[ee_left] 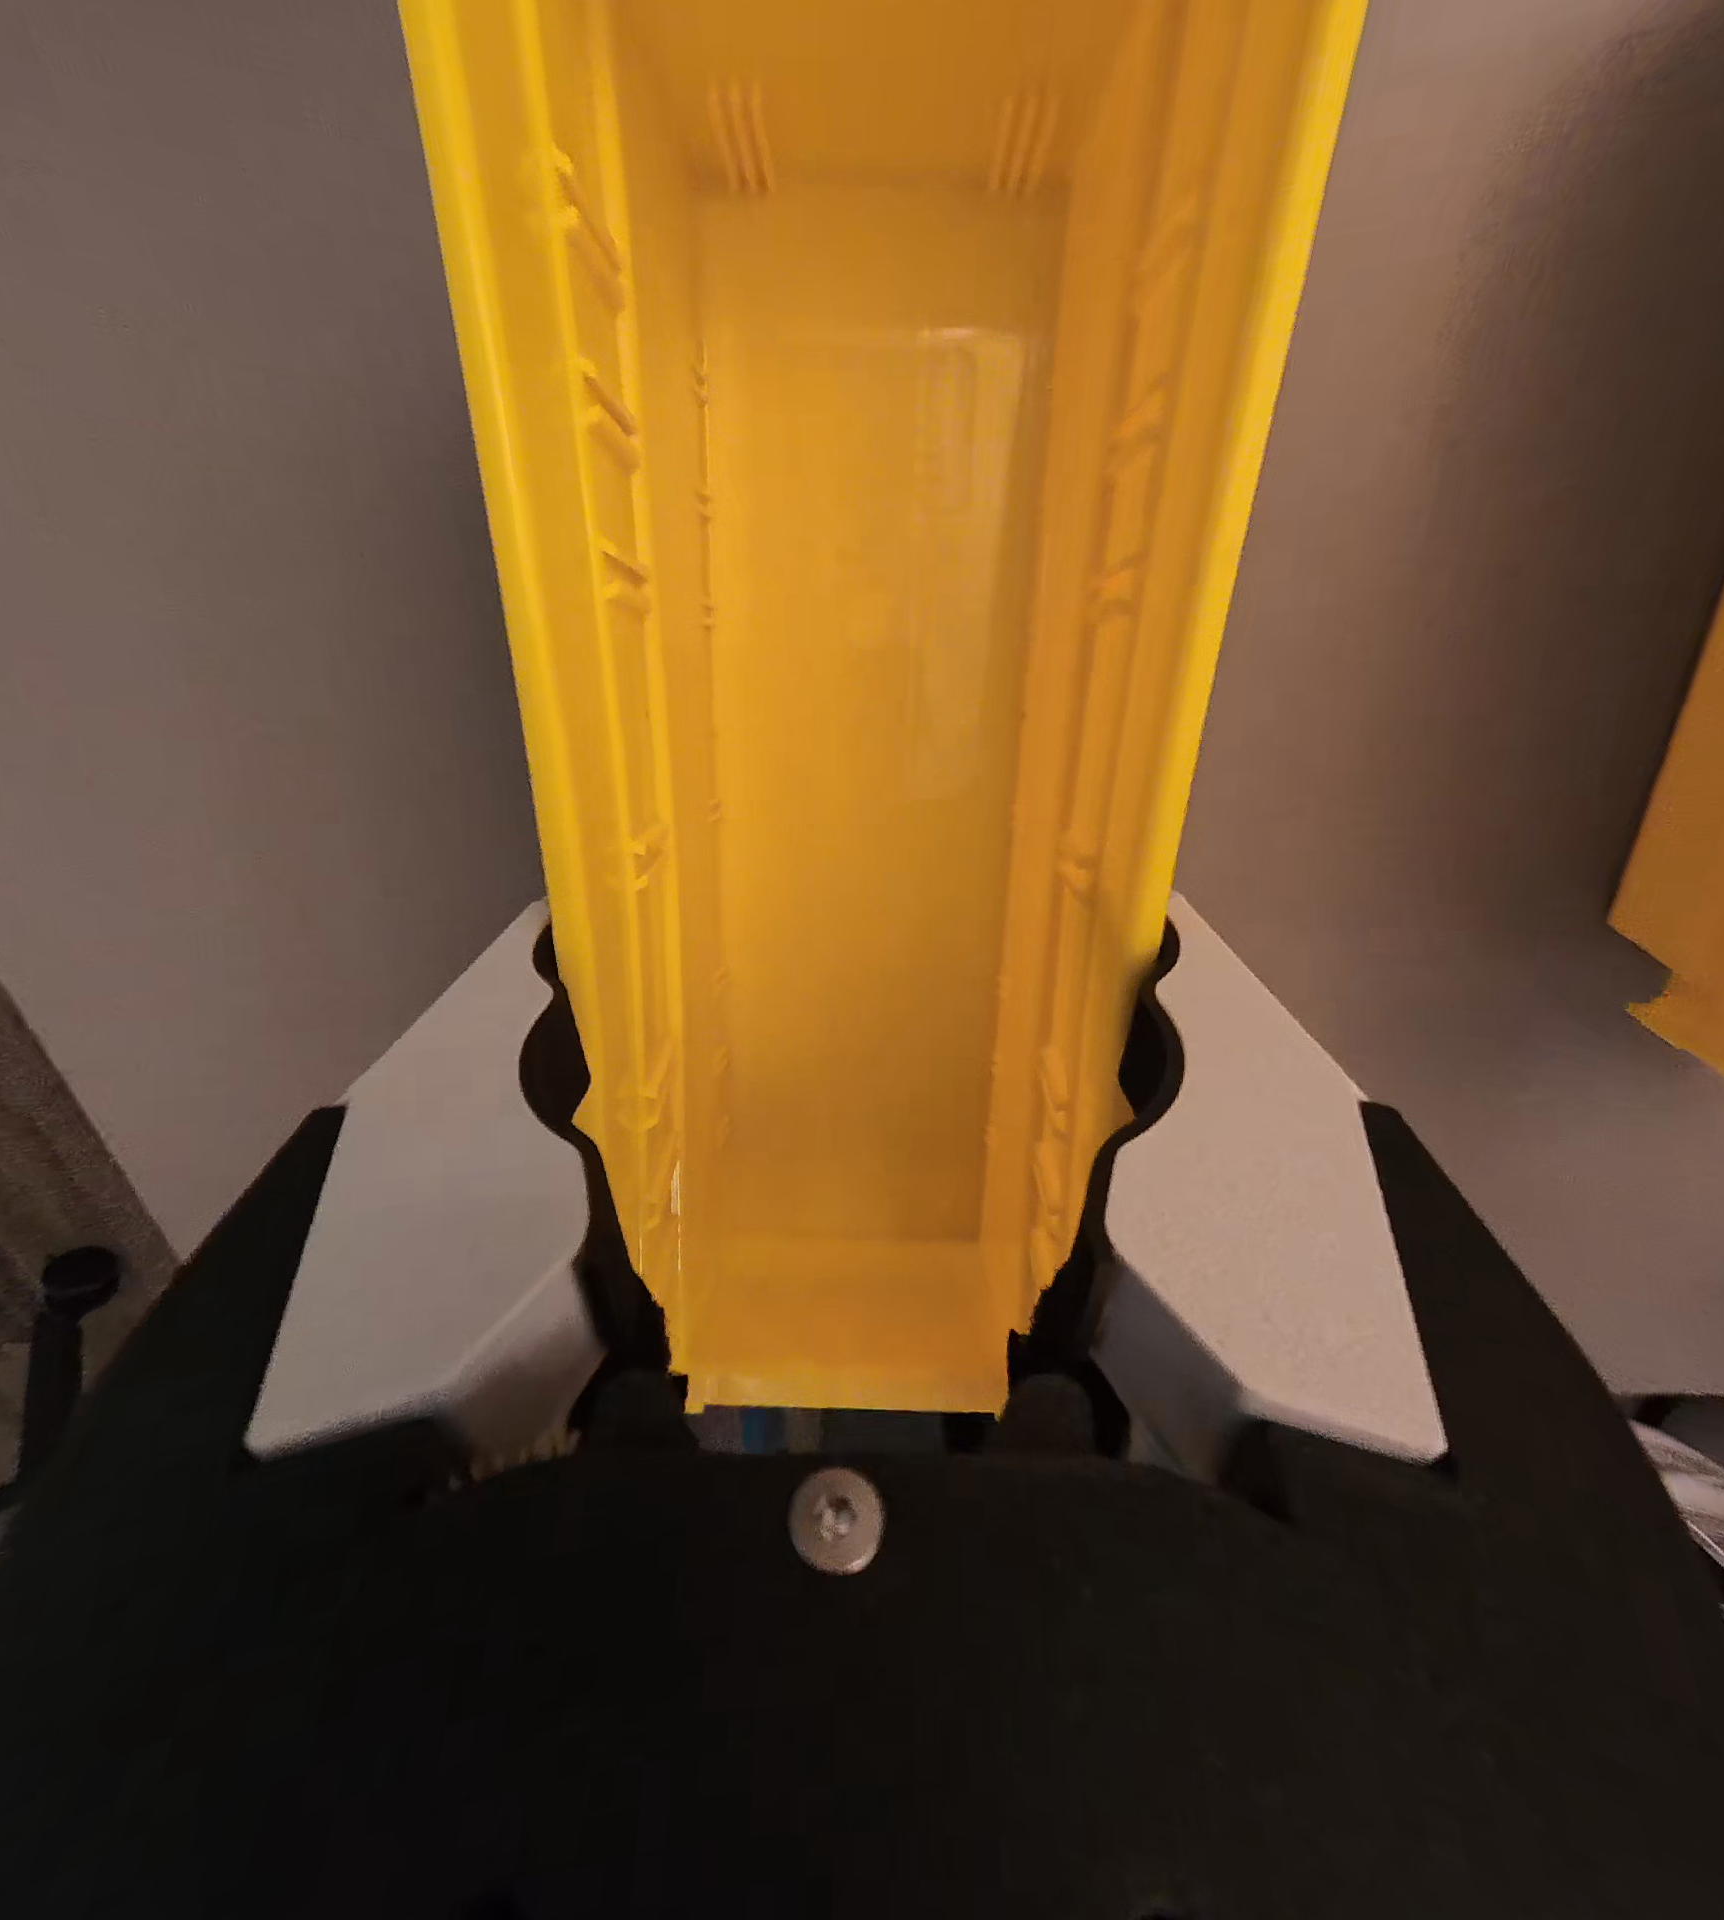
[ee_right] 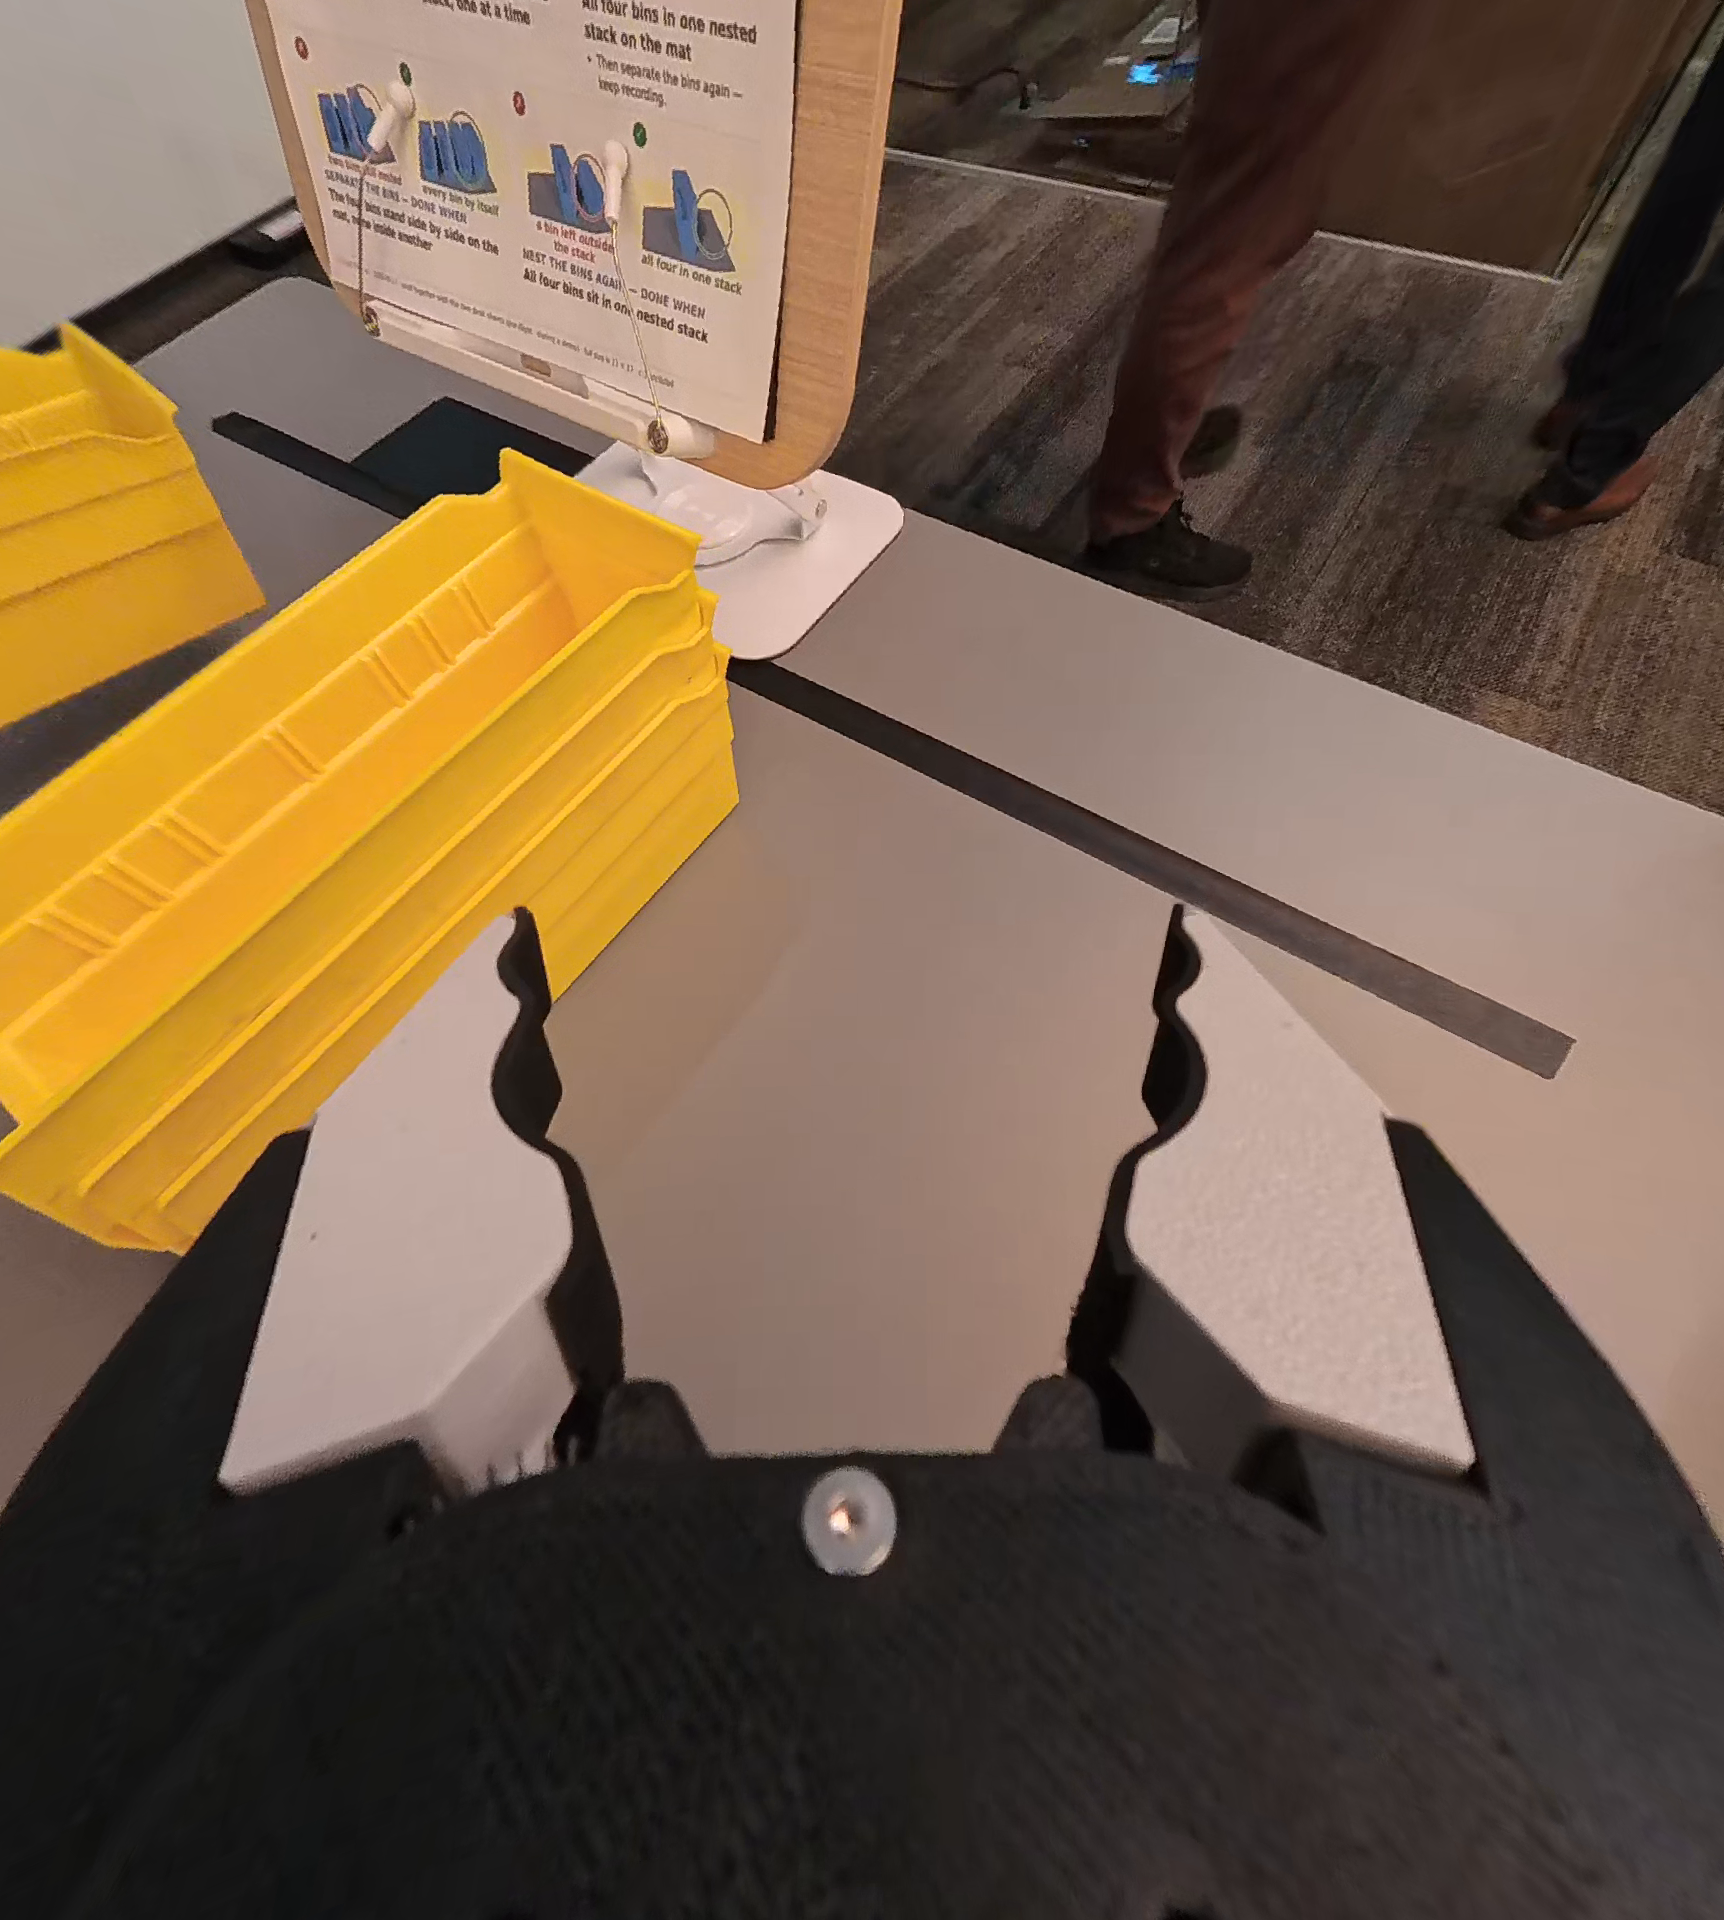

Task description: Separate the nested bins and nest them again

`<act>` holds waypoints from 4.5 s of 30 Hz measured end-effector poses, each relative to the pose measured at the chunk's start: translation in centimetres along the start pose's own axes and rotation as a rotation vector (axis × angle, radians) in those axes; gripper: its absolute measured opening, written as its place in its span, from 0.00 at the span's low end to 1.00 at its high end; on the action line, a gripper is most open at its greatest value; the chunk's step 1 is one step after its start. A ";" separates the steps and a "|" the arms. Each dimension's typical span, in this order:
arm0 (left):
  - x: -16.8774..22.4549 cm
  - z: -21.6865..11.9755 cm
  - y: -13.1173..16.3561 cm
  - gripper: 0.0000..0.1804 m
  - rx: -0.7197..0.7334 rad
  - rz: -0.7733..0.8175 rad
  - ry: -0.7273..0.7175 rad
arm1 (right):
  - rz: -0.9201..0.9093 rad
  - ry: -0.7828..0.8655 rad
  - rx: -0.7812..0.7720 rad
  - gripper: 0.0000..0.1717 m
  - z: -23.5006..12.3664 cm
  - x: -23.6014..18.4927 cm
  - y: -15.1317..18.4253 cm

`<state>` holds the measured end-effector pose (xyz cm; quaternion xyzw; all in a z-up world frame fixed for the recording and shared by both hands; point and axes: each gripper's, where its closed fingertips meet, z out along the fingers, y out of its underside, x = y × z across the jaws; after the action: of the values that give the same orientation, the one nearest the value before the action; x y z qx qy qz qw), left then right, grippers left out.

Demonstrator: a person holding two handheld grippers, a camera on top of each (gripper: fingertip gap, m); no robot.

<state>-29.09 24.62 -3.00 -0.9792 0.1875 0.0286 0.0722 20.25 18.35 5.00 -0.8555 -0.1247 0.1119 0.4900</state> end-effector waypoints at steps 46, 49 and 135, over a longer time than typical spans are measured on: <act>27.4 -3.7 -7.8 0.63 0.090 -0.137 0.031 | 0.317 -0.206 -0.096 0.64 1.6 3.6 4.7; 27.6 -2.7 -7.8 0.68 0.104 -0.127 -0.002 | 0.301 -0.203 -0.110 0.64 1.8 3.3 4.9; 0.6 -17.7 -8.0 0.41 1.476 0.304 0.419 | 0.324 0.312 -0.672 0.80 12.0 -18.5 -1.4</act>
<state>-25.04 29.10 15.53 -0.6265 0.2998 -0.2792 0.6631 -1.14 22.76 1.57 -0.9833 0.0580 0.0096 0.1721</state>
